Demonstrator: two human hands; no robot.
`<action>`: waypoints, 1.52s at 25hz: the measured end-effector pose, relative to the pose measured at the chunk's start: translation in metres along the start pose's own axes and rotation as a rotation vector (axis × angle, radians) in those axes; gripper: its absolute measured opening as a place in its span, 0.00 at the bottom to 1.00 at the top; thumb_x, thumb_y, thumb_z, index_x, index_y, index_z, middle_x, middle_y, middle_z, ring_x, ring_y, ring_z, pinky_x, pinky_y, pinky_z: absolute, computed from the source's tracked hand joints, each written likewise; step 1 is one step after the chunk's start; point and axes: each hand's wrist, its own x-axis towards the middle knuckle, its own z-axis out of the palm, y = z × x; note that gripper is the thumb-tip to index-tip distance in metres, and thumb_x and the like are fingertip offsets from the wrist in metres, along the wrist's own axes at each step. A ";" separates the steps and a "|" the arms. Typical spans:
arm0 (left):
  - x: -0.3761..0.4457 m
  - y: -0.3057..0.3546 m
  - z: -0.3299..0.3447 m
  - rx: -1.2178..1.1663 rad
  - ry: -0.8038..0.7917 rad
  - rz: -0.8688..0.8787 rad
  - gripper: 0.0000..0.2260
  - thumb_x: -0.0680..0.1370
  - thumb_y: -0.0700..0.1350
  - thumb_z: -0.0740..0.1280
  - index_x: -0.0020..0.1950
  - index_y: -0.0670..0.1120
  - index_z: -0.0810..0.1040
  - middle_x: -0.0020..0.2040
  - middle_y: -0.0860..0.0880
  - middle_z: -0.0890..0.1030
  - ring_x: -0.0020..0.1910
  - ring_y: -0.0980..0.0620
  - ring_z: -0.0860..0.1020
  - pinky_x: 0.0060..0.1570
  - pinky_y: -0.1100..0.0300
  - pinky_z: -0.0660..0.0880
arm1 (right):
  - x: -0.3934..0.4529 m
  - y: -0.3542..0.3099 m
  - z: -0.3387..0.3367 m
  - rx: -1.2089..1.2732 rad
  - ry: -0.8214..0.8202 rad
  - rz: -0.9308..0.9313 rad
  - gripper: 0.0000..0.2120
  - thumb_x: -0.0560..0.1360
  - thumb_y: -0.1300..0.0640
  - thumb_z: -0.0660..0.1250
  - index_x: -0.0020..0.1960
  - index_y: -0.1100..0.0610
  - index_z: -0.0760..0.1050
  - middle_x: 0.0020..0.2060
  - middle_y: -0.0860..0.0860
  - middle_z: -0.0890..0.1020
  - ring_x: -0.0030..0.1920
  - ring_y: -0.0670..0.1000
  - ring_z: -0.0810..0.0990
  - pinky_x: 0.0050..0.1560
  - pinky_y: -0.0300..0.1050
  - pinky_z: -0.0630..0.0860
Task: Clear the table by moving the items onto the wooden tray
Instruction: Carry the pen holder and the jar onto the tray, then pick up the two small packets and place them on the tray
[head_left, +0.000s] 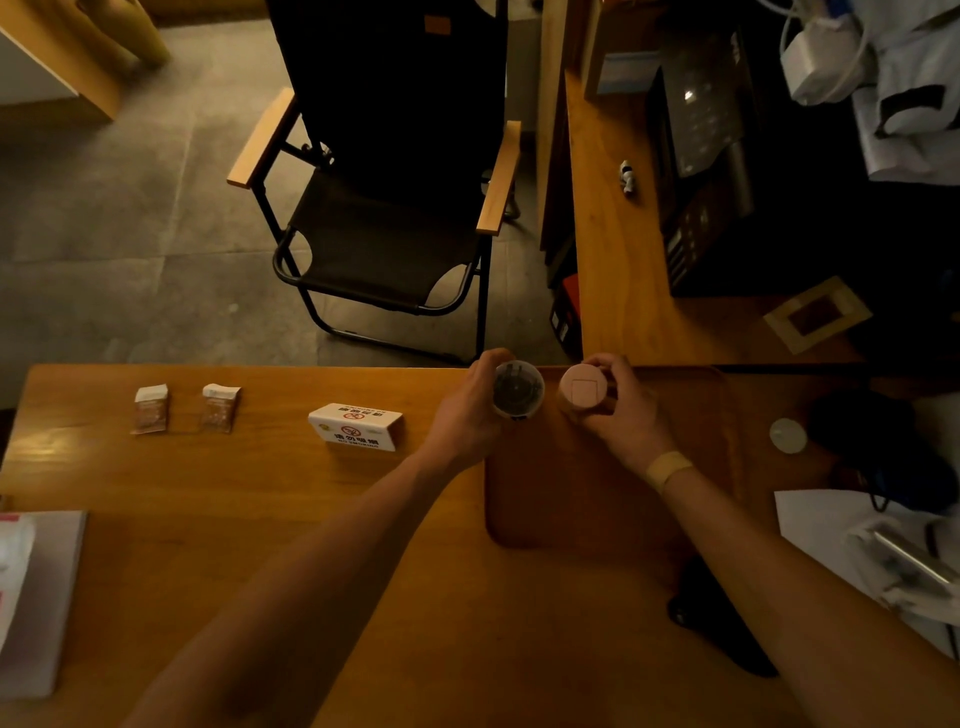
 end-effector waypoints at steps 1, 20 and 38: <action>0.000 -0.002 0.000 -0.011 -0.001 -0.012 0.33 0.71 0.38 0.73 0.70 0.53 0.60 0.67 0.45 0.73 0.66 0.46 0.72 0.58 0.49 0.77 | 0.000 0.000 0.001 0.003 0.007 0.001 0.30 0.69 0.63 0.75 0.67 0.51 0.68 0.66 0.55 0.75 0.66 0.57 0.74 0.60 0.50 0.76; -0.093 -0.018 0.030 -0.021 0.062 -0.384 0.24 0.78 0.48 0.66 0.73 0.52 0.63 0.71 0.47 0.68 0.65 0.51 0.71 0.62 0.48 0.74 | -0.097 0.022 0.027 -0.534 -0.123 0.143 0.22 0.80 0.45 0.58 0.72 0.50 0.66 0.73 0.51 0.66 0.75 0.54 0.61 0.74 0.57 0.64; -0.236 -0.038 -0.043 0.535 -0.576 -0.388 0.21 0.81 0.53 0.61 0.73 0.50 0.65 0.71 0.46 0.69 0.61 0.45 0.76 0.58 0.51 0.75 | -0.213 -0.014 0.069 -0.833 -0.572 0.073 0.19 0.81 0.50 0.58 0.70 0.53 0.70 0.70 0.54 0.72 0.69 0.54 0.71 0.69 0.51 0.69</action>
